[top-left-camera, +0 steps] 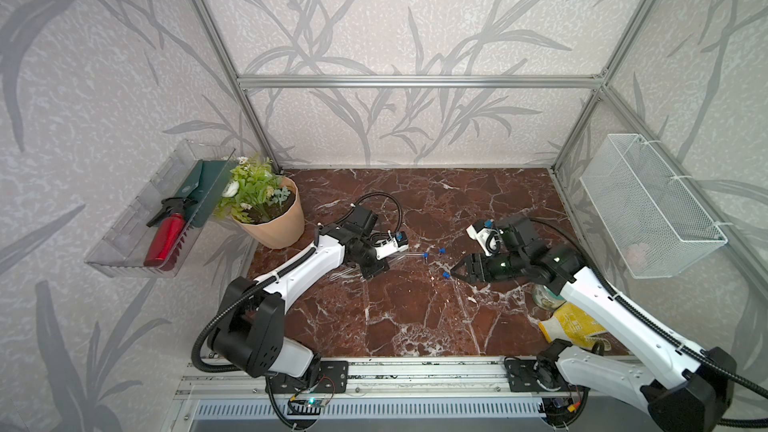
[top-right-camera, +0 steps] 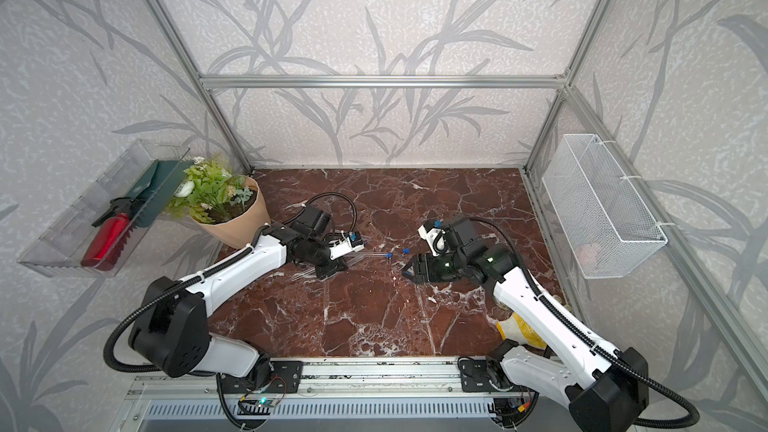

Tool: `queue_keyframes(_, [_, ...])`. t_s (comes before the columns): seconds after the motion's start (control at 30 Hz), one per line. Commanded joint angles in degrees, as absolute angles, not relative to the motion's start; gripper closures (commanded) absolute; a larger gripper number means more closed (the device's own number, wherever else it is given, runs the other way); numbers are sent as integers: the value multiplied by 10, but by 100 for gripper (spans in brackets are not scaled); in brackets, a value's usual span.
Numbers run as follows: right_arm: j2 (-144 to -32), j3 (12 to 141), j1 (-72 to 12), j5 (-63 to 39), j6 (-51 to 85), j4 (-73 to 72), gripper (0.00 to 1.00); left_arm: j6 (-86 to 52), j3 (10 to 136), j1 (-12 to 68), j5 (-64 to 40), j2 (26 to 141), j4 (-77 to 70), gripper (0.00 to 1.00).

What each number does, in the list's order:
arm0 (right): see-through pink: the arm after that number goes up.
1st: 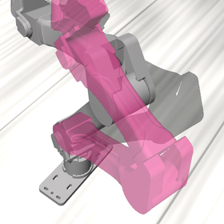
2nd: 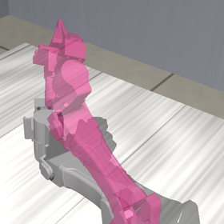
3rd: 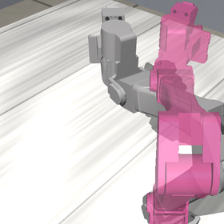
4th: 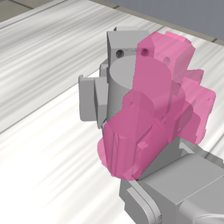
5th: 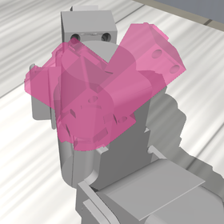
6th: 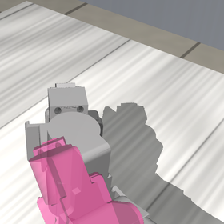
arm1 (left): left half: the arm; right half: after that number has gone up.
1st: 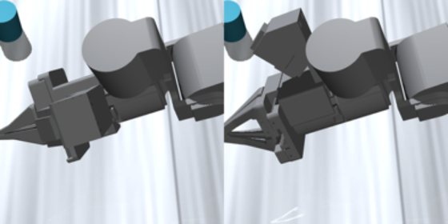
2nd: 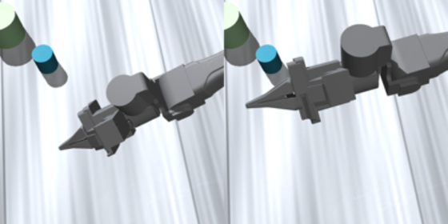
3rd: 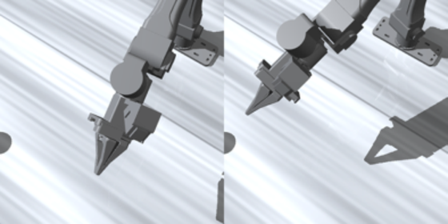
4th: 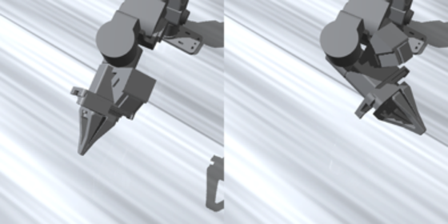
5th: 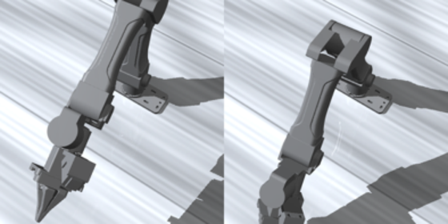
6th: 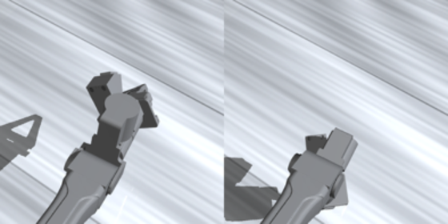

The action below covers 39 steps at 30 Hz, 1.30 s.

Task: Insert stoppers into test tubes
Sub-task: Pick up the test tube at the center of the board, then adjust the test tube.

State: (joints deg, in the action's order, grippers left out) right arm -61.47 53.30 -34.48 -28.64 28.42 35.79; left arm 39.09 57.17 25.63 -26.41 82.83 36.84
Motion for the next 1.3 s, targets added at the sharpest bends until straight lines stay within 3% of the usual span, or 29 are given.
queue_keyframes(0.0, [-593, 512, -382, -316, 250, 209, 31, 368, 575, 259, -373, 801, 347, 89])
queue_keyframes(0.43, [-692, 549, -390, -337, 298, 153, 32, 312, 554, 260, -498, 774, 276, 91])
queue_keyframes(1.27, [-823, 593, -403, -353, 410, 68, 51, 315, 559, 264, -493, 788, 283, 93])
